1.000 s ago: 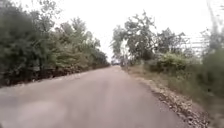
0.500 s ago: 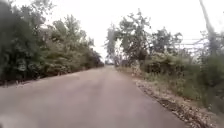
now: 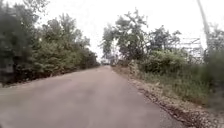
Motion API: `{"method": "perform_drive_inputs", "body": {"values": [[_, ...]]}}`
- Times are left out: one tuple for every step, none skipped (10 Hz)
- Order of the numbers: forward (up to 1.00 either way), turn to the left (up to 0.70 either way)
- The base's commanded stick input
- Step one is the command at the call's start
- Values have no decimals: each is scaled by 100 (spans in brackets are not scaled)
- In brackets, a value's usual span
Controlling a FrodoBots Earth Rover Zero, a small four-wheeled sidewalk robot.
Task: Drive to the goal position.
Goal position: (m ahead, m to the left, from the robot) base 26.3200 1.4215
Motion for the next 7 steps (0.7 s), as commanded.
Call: {"method": "perform_drive_inputs", "body": {"values": [[100,0],[100,0],[100,0],[100,0],[100,0],[100,0],[100,0]]}}
